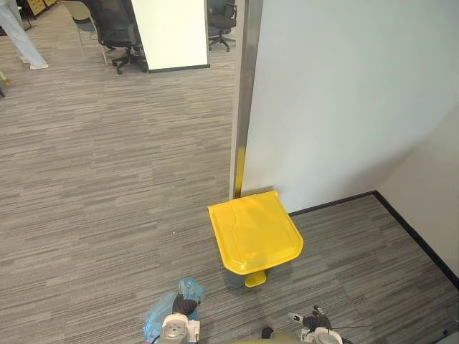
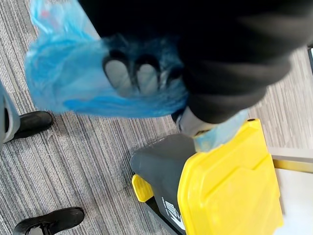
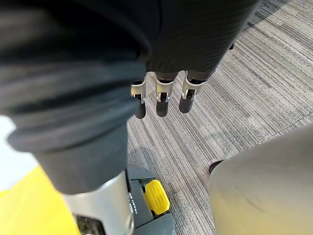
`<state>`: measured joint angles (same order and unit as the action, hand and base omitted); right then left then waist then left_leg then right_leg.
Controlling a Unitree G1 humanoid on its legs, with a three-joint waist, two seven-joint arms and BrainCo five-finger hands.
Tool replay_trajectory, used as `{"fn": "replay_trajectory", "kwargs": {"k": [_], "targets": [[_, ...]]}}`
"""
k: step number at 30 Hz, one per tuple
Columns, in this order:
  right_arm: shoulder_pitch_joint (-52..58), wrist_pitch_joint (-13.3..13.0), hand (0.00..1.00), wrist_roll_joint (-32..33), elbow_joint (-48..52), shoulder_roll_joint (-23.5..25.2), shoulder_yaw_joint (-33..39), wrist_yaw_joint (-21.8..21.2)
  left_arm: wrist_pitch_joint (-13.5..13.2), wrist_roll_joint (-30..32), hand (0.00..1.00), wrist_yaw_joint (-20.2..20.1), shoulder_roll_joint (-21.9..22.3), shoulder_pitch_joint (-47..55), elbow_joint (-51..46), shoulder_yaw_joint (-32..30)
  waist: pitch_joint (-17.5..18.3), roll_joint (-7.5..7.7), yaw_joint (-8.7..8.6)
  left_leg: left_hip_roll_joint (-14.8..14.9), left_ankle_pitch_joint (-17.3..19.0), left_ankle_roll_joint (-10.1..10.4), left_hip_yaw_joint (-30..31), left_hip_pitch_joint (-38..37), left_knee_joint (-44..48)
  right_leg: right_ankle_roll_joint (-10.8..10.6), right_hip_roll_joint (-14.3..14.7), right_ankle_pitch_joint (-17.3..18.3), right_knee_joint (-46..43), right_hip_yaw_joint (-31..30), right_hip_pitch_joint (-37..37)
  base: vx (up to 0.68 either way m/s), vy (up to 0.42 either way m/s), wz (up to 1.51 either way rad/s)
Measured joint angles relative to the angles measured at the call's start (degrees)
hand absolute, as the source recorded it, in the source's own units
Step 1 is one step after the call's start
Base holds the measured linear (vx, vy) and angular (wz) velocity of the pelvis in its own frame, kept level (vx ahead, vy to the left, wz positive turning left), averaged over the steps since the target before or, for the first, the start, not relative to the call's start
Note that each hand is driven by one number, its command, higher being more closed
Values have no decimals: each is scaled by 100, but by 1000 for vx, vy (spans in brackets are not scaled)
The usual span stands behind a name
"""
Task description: Gather rubbish on tea table into small bin, then transfer packed bag to large trash can.
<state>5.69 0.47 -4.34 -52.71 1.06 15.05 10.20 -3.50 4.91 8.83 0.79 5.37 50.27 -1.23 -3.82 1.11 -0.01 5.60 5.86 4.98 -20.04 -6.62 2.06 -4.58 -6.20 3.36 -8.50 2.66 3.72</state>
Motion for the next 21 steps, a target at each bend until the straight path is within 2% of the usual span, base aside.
{"fn": "replay_trajectory", "kwargs": {"k": [8,13,15,18,21], "targets": [[-117,-20,0,291,-499,-84,230,-13,7,-178,100,-6,-283,27,477,-248,74,-32,34,121,-59,59,92,-23,-195,10,117,-488,1150,310,-645,78,-17,13],[-184,-20,0,447,-705,-144,303,-12,19,-271,100,-14,-378,32,621,-333,59,-46,15,153,-65,71,94,-72,-188,9,177,-496,1244,345,-748,50,-33,2],[-232,-24,0,446,-706,-139,299,-13,20,-271,100,-21,-395,22,640,-335,-33,-38,1,169,-40,97,59,-32,-14,10,174,-495,1216,342,-764,-27,-27,-4],[-307,-30,0,466,-697,-162,302,-11,19,-276,100,-21,-416,-98,636,-334,-239,-67,-5,310,264,120,43,341,854,17,158,-488,1141,352,-752,-68,-8,-1],[-332,-63,0,561,-677,-197,326,-4,19,-280,100,-20,-409,-148,639,-277,-317,-117,-11,354,317,107,137,487,988,38,172,-472,1015,417,-649,-104,-12,10]]}}
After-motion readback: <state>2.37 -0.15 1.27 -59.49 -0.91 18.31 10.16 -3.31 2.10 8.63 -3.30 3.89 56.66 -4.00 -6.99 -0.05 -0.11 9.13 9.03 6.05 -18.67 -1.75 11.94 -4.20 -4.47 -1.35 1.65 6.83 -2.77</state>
